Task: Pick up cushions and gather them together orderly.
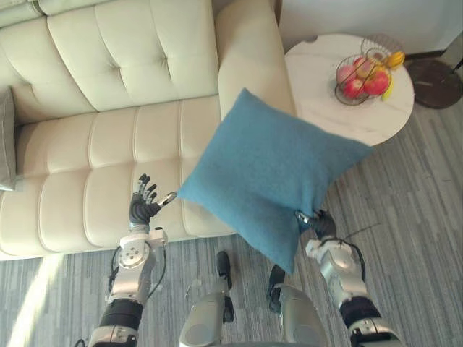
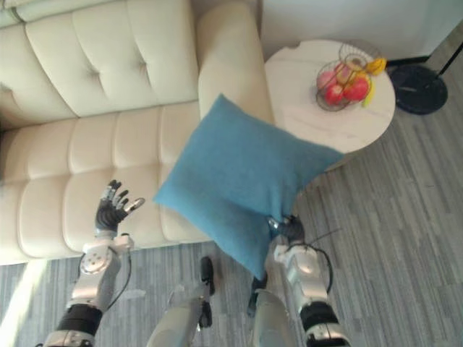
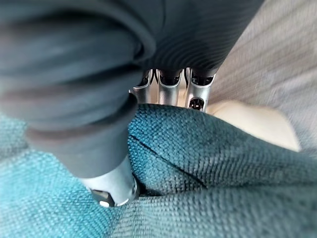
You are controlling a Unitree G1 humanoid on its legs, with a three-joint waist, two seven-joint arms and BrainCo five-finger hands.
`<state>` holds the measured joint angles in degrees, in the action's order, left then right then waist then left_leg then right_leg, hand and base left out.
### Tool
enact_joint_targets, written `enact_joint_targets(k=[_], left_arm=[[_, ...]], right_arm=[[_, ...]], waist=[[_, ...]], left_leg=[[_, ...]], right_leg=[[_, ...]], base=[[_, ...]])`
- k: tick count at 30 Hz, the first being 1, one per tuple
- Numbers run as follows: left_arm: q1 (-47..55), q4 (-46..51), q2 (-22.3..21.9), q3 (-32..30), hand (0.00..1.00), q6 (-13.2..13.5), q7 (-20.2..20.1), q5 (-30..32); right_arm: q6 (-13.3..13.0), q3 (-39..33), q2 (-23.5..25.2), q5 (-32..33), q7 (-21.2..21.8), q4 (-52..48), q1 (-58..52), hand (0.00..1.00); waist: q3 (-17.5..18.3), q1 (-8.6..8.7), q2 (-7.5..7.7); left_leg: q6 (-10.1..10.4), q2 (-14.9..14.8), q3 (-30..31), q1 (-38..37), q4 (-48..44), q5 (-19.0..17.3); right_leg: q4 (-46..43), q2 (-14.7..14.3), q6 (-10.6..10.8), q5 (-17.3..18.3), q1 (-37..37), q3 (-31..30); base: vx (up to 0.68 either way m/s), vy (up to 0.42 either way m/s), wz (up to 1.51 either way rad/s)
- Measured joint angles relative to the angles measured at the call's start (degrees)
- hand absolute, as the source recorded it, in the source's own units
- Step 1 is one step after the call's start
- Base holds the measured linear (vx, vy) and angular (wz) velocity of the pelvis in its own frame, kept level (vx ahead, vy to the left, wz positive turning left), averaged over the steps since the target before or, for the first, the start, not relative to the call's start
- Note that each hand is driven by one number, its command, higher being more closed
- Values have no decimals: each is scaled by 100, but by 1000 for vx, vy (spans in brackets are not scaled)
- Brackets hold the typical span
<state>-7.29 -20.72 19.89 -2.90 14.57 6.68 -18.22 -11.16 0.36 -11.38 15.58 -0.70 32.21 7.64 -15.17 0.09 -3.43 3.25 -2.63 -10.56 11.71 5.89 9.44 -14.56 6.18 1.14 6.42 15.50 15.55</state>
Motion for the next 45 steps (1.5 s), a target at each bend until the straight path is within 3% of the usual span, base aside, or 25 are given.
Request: enact_joint_targets(k=[2,6,13,18,22,32,33,39,45], left_arm=[[-26,-12,252,-3,0,-22,-118,0],[-236,-251,310,129,0,-84,-285,17],[-1137,-2074,308,996,0,-318,-462,293],[-2017,-2894,393,1077,0,-390,-390,731],[-2547,-3189,485,1125,0,-414,-292,959],[-3425,-3175,666,1595,0,-406,-103,1484],[-3438,-3174,655,1614,100,-406,-77,1483],[-3572,-3166,378,1810,100,-406,219,1271],[-3573,-2743,352,1866,100,-379,452,444]], right_arm=[[20,-2,-58,-185,38,0,0,100],[35,41,-164,-428,99,-26,130,100],[46,465,-432,-449,117,-30,793,100],[46,486,-551,-443,31,-179,1420,100],[23,550,-707,-439,-32,-520,1802,100],[-130,548,-766,-422,-281,-904,2110,100],[-155,548,-765,-422,-285,-907,2115,100],[-178,687,-643,-425,-529,-860,2332,100],[-179,711,-561,-430,-866,-591,2911,100]], waist=[[47,28,5],[47,39,5],[-8,118,22],[-352,154,184],[-642,155,307],[-869,144,341],[-868,134,342],[-927,113,332],[-1054,102,334]], left_leg=[[-1,10,-114,-14,-1,-4],[-1,15,-217,-11,0,-4],[-137,-7,-490,348,0,33],[-202,-12,-633,528,0,85],[-198,-13,-717,745,0,129],[-220,-13,-741,1068,1,193],[-219,-13,-741,1098,1,193],[-220,-2,-679,1189,1,251],[-178,12,-622,1212,1,288]], right_leg=[[114,-10,20,-110,-8,-102],[251,-33,45,-236,4,-234],[292,-103,27,-536,497,-572],[237,-121,23,-650,778,-729],[176,-125,17,-747,1066,-824],[166,-124,14,-848,1391,-846],[136,-121,13,-847,1434,-847],[32,-106,0,-836,1555,-815],[79,-100,5,-884,1552,-808]], base=[[43,29,-26],[10,23,-19],[-19,9,-26],[-54,-12,-15],[-58,-20,-9],[-6,-4,-1],[0,0,0],[-7,-3,2],[-52,-6,3]])
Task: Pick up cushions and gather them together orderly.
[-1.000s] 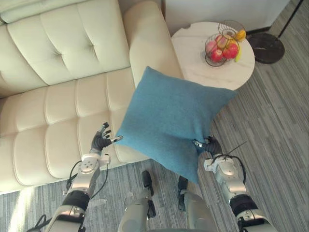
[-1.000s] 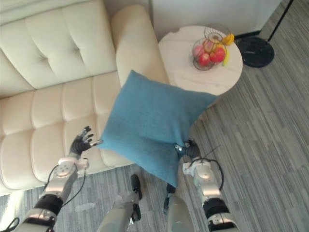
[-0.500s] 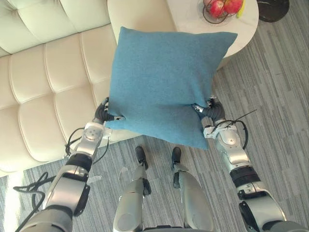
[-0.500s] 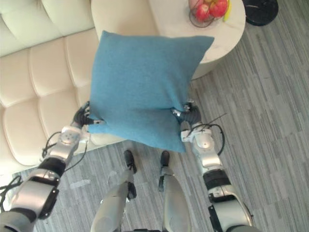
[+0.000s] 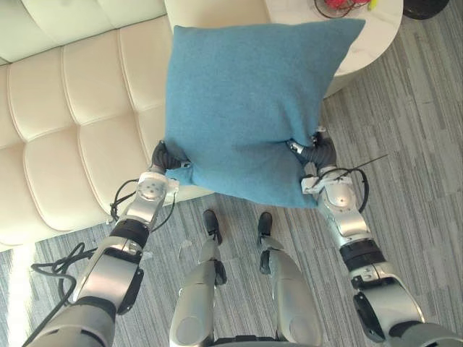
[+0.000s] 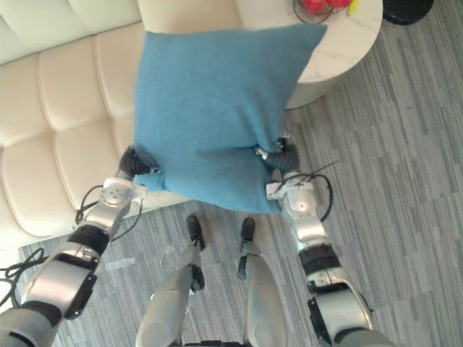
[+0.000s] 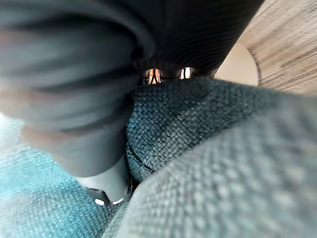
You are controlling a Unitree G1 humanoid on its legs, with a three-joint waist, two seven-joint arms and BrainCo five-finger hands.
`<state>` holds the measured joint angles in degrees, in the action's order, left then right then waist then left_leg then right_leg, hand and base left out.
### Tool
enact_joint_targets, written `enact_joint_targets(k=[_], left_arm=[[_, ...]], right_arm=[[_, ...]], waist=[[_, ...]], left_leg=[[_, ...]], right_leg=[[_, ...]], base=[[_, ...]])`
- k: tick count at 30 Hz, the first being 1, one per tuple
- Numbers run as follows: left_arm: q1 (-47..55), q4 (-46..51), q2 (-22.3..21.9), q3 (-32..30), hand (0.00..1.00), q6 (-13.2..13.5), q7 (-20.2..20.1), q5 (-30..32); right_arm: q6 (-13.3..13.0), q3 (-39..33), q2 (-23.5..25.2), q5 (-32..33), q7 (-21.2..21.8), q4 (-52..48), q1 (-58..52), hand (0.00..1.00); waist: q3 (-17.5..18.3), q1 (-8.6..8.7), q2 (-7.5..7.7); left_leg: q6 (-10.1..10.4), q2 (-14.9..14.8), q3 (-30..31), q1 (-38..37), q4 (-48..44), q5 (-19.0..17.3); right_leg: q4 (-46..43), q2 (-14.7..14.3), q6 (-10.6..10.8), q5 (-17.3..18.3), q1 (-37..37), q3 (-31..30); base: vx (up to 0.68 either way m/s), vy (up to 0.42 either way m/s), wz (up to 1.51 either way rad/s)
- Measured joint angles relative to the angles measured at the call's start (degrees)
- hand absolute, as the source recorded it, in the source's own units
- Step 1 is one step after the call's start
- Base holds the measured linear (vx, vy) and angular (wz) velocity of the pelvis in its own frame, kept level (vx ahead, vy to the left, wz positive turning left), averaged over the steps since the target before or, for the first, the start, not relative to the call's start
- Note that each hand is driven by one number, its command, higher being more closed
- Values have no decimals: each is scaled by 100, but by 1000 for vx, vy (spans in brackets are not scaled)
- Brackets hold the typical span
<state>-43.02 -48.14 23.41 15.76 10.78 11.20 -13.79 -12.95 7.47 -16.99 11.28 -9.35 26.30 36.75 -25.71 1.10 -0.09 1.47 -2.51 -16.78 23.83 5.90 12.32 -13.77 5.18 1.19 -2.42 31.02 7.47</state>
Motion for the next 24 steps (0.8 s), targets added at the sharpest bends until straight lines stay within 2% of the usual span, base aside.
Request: enact_joint_targets(k=[6,9,12,17,20,24], left_arm=[[83,537,0,-11,100,27,144,-656],[487,1342,-14,-28,100,26,300,-852],[1139,2322,-175,-88,100,29,468,-886],[2443,3699,-499,-122,100,155,551,-899],[3143,4074,-665,-121,100,222,552,-900],[4340,4678,-839,-123,100,230,552,-1011]], right_arm=[[3,-5,11,-1,-197,9,86,100],[13,-10,40,-4,-263,1,21,100],[43,-15,104,-13,-343,-294,-463,100],[51,-5,129,-299,-452,-1433,-1696,100],[54,46,127,-494,-451,-1848,-2147,100],[43,428,124,-928,-451,-2642,-2909,100]], waist=[[-1,-3,-1],[-5,-5,-9],[-2,-38,-7],[40,3,-17],[181,82,-24],[854,107,-49]], left_leg=[[-14,9,-6,3,-1,15],[-17,9,11,-107,-1,17],[56,17,35,-473,-1,-51],[106,14,103,-962,-1,-245],[144,4,153,-1281,-3,-298],[96,-21,240,-1628,-4,-403]], right_leg=[[117,-5,13,-95,-47,-20],[143,-6,12,-94,-180,-1],[148,0,40,10,-559,9],[106,-2,40,257,-1052,58],[99,-13,21,386,-1386,112],[126,-50,20,567,-1739,128]], base=[[-18,0,-2],[0,0,0],[22,-21,3],[79,-50,5],[115,-56,6],[186,-69,-1]])
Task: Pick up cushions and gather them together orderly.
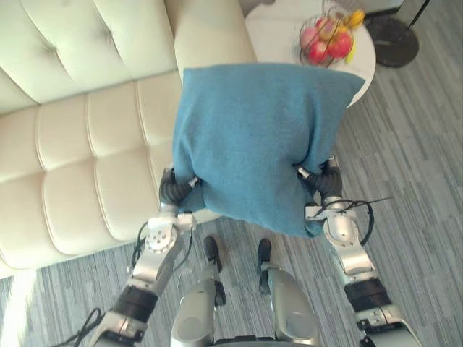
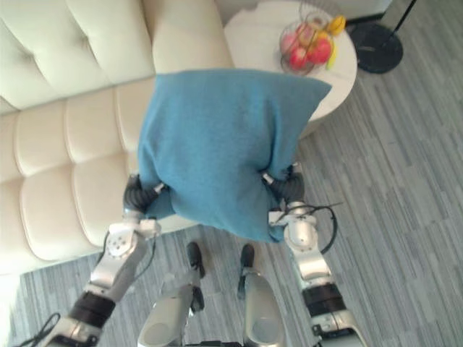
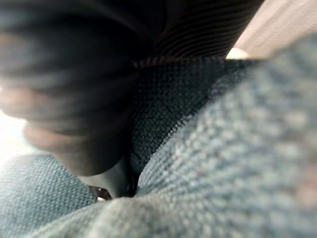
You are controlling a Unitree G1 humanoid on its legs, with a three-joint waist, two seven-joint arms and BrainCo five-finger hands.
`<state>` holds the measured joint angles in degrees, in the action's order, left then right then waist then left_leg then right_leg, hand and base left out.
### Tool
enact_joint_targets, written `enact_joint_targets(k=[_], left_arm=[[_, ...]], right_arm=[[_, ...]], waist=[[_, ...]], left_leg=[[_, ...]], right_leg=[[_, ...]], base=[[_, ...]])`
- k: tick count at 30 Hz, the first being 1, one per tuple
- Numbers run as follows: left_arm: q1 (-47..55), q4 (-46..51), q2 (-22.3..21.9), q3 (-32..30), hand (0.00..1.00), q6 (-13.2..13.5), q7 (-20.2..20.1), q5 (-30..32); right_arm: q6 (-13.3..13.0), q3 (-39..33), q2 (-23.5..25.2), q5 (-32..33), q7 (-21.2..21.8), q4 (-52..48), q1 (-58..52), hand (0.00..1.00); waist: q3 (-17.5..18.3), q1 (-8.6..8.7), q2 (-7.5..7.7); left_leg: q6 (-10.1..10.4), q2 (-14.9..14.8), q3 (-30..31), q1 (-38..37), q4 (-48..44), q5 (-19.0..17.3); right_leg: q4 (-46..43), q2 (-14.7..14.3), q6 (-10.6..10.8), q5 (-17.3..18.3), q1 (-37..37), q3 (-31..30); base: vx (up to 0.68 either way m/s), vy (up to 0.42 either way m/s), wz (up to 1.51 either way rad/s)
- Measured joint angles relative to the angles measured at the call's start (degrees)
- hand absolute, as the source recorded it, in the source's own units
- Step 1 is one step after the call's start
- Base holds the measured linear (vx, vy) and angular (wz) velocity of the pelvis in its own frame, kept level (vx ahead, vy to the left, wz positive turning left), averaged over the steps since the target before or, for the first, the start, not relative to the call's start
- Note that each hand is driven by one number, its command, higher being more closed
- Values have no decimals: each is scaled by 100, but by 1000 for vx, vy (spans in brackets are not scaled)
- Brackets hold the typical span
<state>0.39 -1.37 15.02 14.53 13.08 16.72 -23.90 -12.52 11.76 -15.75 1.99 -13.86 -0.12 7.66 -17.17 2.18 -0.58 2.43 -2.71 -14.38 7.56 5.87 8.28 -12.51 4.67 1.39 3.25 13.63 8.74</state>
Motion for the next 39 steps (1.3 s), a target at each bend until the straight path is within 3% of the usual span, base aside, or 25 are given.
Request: enact_joint_targets(k=[6,12,14,15,17,18,20,22,23,24,25,26,28,29,30,31,32,33,34,35,37,39], left_arm=[[862,599,-307,1,100,26,0,-6],[1136,870,-332,1,100,68,59,12],[1131,870,-420,4,100,71,64,13],[1136,868,-449,4,100,74,68,12],[1171,843,-455,6,100,74,68,-66],[1180,827,-455,12,100,74,68,-120],[1204,797,-455,45,100,75,67,-214],[1204,794,-461,133,100,114,66,-275],[1193,790,-460,145,100,128,65,-275],[1143,757,-446,173,100,134,64,-275],[1147,729,-424,188,100,150,64,-287],[1146,719,-394,227,100,156,64,-321],[1148,575,-270,355,100,143,64,-399],[1147,551,-270,360,100,138,64,-420],[1146,507,-269,362,100,134,64,-425],[1133,488,-264,363,100,134,60,-419],[1123,485,-251,363,100,133,57,-418],[1095,466,-186,368,100,124,45,-342],[1087,459,-127,390,100,124,35,-307],[1090,424,-80,440,100,124,31,-289],[1091,393,-7,513,100,132,-34,-278],[1050,395,-5,513,100,153,-48,-272]], right_arm=[[-55,40,-2,-249,0,-578,-647,100],[-245,280,-15,-411,-160,-816,-899,100],[-272,271,-34,-424,-248,-804,-847,100],[-275,271,-39,-430,-257,-776,-788,100],[-261,280,-13,-438,-272,-732,-625,100],[-260,281,-14,-438,-272,-731,-605,100],[-261,280,-15,-438,-272,-731,-596,100],[-269,224,-49,-440,-309,-722,-605,100],[-272,197,-51,-441,-311,-694,-605,100],[-277,172,-46,-441,-342,-557,-621,100],[-274,173,-26,-440,-355,-435,-686,100],[-274,170,-21,-439,-355,-408,-728,100],[-231,156,0,-440,-338,-315,-830,100],[-218,156,7,-440,-328,-294,-834,100],[-194,155,32,-439,-296,-225,-827,100],[-176,127,85,-434,-272,-50,-834,100],[-158,108,107,-433,-255,3,-846,100],[-113,20,227,-429,-214,168,-907,100],[-90,-1,242,-426,-202,250,-932,100],[-89,-1,275,-424,-181,301,-969,100],[-94,-2,203,-423,-139,317,-994,100],[-104,-2,198,-422,-138,318,-925,100]], waist=[[474,-83,-113],[713,-76,-163],[806,-70,-201],[804,-118,-209],[807,-243,-231],[808,-237,-228],[850,-183,-186],[1045,-29,-266],[1053,34,-266],[1079,134,-231],[1144,130,-72],[1177,120,-18],[1200,48,66],[1202,16,70],[1201,-30,67],[1168,-18,13],[1161,-1,4],[1141,108,5],[1066,118,66],[1041,115,92],[1065,93,125],[1057,102,89]], left_leg=[[14,-5,168,-465,0,-164],[96,88,942,-294,-318,-266],[-4,-198,149,176,-910,-796],[-45,-391,-291,309,-1195,-873],[-258,-1055,-1148,584,-2203,-1155],[-250,-1175,-1168,608,-2388,-1189],[-200,-1405,-1173,601,-2552,-1226],[-56,-1573,-1315,546,-2116,-1287],[131,-1588,-1522,525,-2047,-1182],[154,-1459,-1849,530,-2099,-977],[-21,-1272,-1881,721,-2328,-1083],[-73,-1218,-1843,862,-2525,-1202],[-293,-1087,-1743,1325,-3495,-1895],[-333,-1060,-1776,1352,-3601,-2006],[-411,-972,-1794,1393,-3736,-2173],[-548,-848,-1750,1401,-3737,-2316],[-558,-799,-1671,1401,-3702,-2331],[-562,-701,-1475,1287,-3536,-2329],[-570,-597,-1435,1019,-3337,-2314],[-588,-522,-1427,800,-3145,-2282],[-570,-259,-1505,266,-2601,-2194],[-546,-136,-1536,45,-2297,-2146]], right_leg=[[145,-17,38,101,-588,75],[-69,150,37,356,-977,896],[-121,311,14,383,-969,1515],[-122,349,-22,380,-964,1618],[-167,507,-95,412,-1038,1920],[-157,559,-85,408,-1086,1974],[-46,736,61,322,-1199,2142],[273,990,376,69,-1222,2362],[352,1067,479,-3,-1261,2398],[561,1247,658,-146,-1384,2485],[780,1384,723,-268,-1376,2344],[852,1438,730,-317,-1372,2302],[723,1755,882,-462,-1307,2163],[635,1845,890,-471,-1256,2109],[346,2005,803,-500,-1096,1955],[-548,2168,74,-425,-571,1481],[-890,2131,-43,-282,-413,1187],[-1744,1709,219,235,-104,361],[-2090,1401,383,538,-58,41],[-2189,1184,412,757,-52,-80],[-2022,763,351,1056,109,164],[-1685,590,262,1033,385,559]], base=[[97,-25,9],[-36,2,76],[-78,16,130],[-98,138,70],[-85,171,60],[-24,186,67],[4,246,52],[84,386,62],[140,475,79],[165,564,72],[138,461,66],[146,438,50],[172,422,36],[184,421,3],[188,433,4],[183,432,12],[224,420,54],[203,279,64],[243,243,67],[163,99,38],[199,66,10],[229,2,-7]])
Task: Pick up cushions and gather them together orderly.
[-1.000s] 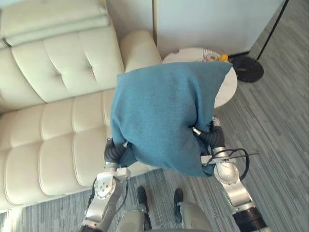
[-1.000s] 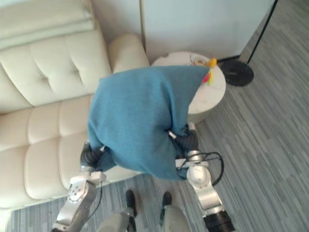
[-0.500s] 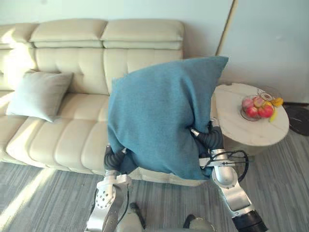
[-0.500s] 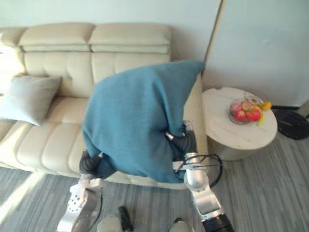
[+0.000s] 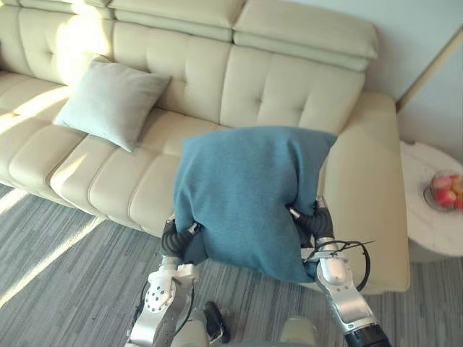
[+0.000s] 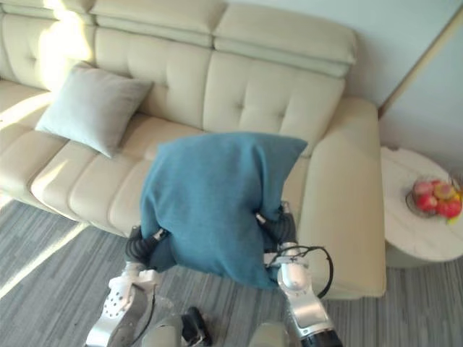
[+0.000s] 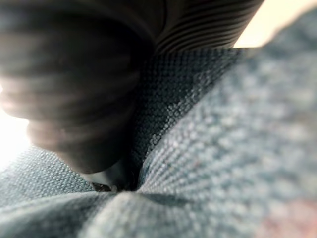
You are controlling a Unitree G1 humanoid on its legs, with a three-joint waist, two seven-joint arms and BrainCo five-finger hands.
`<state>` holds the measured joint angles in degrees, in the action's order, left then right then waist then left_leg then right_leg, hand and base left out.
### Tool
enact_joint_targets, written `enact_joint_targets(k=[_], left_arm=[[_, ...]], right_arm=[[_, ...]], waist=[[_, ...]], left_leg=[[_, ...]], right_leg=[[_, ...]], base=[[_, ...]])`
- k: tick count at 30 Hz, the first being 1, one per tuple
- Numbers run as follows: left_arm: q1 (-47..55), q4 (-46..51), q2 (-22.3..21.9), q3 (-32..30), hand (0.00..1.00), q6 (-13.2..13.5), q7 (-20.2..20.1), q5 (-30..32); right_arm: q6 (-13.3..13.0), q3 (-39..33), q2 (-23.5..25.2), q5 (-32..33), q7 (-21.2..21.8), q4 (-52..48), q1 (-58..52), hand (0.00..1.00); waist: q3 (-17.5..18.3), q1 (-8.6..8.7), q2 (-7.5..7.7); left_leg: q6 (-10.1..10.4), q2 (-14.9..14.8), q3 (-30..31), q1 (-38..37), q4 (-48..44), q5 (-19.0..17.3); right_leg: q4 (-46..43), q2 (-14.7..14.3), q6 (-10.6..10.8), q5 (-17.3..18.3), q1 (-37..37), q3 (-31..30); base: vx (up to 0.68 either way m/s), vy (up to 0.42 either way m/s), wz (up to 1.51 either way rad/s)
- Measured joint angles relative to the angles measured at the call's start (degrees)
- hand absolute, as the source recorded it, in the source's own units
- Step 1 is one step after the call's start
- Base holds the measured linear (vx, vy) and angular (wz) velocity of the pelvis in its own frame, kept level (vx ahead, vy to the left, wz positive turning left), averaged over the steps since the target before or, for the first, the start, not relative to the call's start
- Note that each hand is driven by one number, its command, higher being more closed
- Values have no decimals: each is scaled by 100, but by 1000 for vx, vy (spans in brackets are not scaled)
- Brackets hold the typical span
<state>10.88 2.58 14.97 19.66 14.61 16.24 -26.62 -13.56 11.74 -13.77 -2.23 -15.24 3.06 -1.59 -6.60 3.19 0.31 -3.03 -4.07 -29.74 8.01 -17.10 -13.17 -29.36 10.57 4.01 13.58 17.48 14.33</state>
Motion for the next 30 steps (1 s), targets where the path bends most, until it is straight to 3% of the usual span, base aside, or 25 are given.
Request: enact_joint_targets(k=[1,3,4,8,11,12,13,14,15,16,17,18,20,21,22,24,28,30], left_arm=[[-13,0,2,-1,100,16,0,0],[-10,-1,10,-1,100,10,-4,0],[-13,-71,-112,5,100,-7,-16,0],[-7,-96,-114,50,100,-8,-145,1],[32,-219,-121,112,100,-30,-290,-1],[111,-219,-124,109,100,-32,-298,-1],[174,-217,-133,105,100,-34,-299,-1],[191,-216,-142,107,100,-35,-300,0],[194,-204,-179,112,100,-29,-300,0],[180,-205,-194,112,100,-32,-300,0],[181,-205,-199,112,100,-32,-300,1],[195,-205,-202,112,100,-32,-300,1],[251,-204,-223,112,100,-33,-300,11],[286,-219,-241,111,100,-30,-300,19],[349,-237,-200,107,100,-43,-299,21],[347,-236,-186,108,100,-47,-299,49],[351,-176,-178,89,100,-48,-298,116],[368,-147,-179,54,100,-48,-298,184]], right_arm=[[2,0,0,0,1,2,32,100],[5,1,-3,-1,10,0,33,100],[15,0,-106,0,19,5,54,100],[16,-5,-253,0,45,-46,4,100],[15,-37,-335,4,59,-396,-318,100],[15,-37,-345,5,85,-563,-406,100],[13,-36,-318,12,110,-702,-460,100],[6,-36,-309,13,118,-728,-463,100],[3,-54,-306,14,118,-798,-445,100],[4,-54,-278,14,118,-810,-434,100],[5,-54,-264,15,118,-809,-435,100],[5,-54,-242,14,118,-808,-433,100],[5,-52,-274,14,118,-780,-435,100],[-2,-49,-298,11,120,-723,-428,100],[12,-35,-136,8,138,-575,-518,100],[12,-36,-128,-11,139,-589,-537,100],[12,-29,-148,-79,140,-599,-522,100],[13,-16,-168,-216,140,-599,-521,100]], waist=[[5,7,-23],[44,32,74],[38,47,-12],[26,75,-68],[-15,91,-117],[-25,64,-193],[-47,46,-170],[-59,3,-142],[-32,-34,-140],[-35,-39,-140],[-37,-44,-132],[-38,-100,-128],[33,-133,-306],[47,-143,-397],[216,-81,-185],[275,-34,34],[303,-38,33],[380,-39,2]], left_leg=[[13,5,-18,-78,100,6],[57,105,6,-160,82,-9],[196,47,58,-254,96,-97],[372,-172,55,-444,-53,-146],[576,-638,105,-150,-1840,-63],[578,-819,330,52,-2622,258],[547,-823,561,287,-3239,809],[577,-790,649,344,-3358,729],[567,-683,1048,551,-3230,135],[596,-508,1536,673,-2766,-209],[624,-426,1760,699,-2508,-295],[727,-216,2386,685,-1688,-349],[937,-193,3194,448,-273,208],[1099,-315,3286,382,-11,534],[955,-101,3040,236,124,543],[770,161,2725,-1,508,669],[615,373,2393,-324,992,787],[633,376,2383,-370,1167,852]], right_leg=[[441,-165,-184,-164,135,237],[1171,-271,-518,-1027,146,484],[1209,-324,-669,-1148,74,521],[1625,-572,-682,-1114,-341,518],[1922,-700,-597,-1005,-917,375],[2002,-764,-585,-946,-1133,185],[2083,-707,-588,-911,-1306,-147],[2125,-659,-581,-910,-1357,-231],[2171,-619,-571,-893,-1351,-491],[2166,-559,-519,-881,-1354,-737],[2157,-526,-501,-884,-1355,-811],[2145,-476,-347,-915,-1356,-1116],[2108,-561,-86,-873,-1349,-1497],[2108,-664,46,-844,-1363,-1662],[2217,-437,113,-939,-1345,-1844],[2276,-124,141,-919,-1304,-1961],[2265,50,160,-928,-1234,-2141],[2266,42,164,-930,-1177,-2125]], base=[[284,-52,-2],[262,-67,2],[220,-66,-11],[221,-77,-13],[192,-47,-27],[204,31,-78],[253,86,-86],[249,152,-97],[202,146,-96],[193,178,-95],[191,223,-104],[218,317,-116],[167,296,-118],[216,324,-101],[221,296,-81],[188,265,-57],[82,144,-34],[42,-3,-12]])
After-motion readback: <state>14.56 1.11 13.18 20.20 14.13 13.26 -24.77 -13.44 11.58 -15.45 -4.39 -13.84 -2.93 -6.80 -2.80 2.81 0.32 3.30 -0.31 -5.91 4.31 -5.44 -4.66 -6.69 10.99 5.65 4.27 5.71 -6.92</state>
